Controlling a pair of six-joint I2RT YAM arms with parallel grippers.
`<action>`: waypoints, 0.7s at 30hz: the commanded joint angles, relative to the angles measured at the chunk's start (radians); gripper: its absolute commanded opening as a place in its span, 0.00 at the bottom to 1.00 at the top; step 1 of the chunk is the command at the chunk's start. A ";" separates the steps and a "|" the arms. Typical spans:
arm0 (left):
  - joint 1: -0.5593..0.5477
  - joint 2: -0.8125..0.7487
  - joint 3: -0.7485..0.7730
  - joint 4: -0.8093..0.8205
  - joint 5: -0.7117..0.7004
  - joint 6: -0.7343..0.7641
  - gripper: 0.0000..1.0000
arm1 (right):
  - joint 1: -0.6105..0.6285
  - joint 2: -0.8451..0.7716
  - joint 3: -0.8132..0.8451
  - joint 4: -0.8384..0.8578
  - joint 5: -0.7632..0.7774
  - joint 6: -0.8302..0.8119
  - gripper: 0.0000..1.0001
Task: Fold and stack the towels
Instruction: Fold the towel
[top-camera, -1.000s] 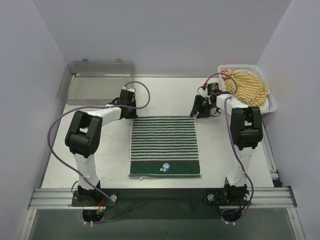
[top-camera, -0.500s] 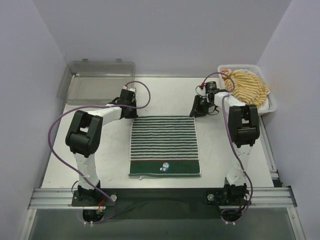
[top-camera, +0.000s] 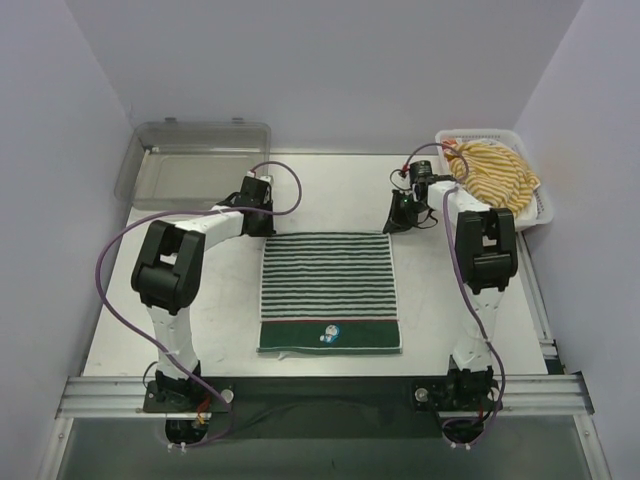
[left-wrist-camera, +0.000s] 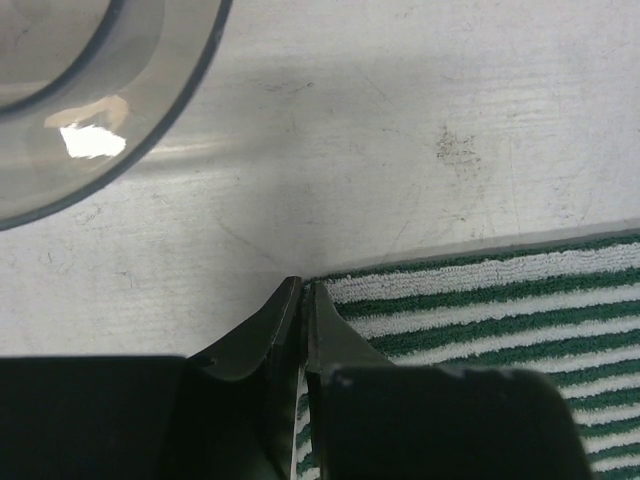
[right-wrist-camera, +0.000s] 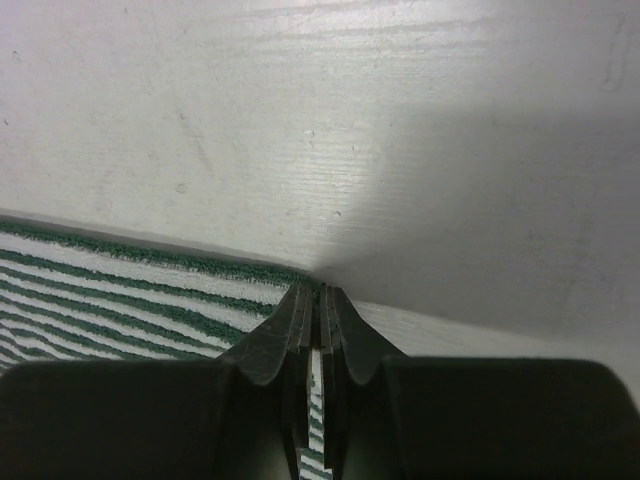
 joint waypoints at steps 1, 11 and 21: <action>0.010 -0.054 0.058 -0.068 -0.025 0.026 0.00 | -0.018 -0.097 0.059 -0.053 0.088 -0.018 0.00; 0.019 -0.159 0.078 -0.048 -0.045 0.022 0.00 | -0.049 -0.156 0.110 -0.044 0.102 -0.001 0.00; 0.040 -0.154 0.092 0.082 -0.031 0.056 0.00 | -0.061 -0.141 0.171 0.011 0.102 0.039 0.00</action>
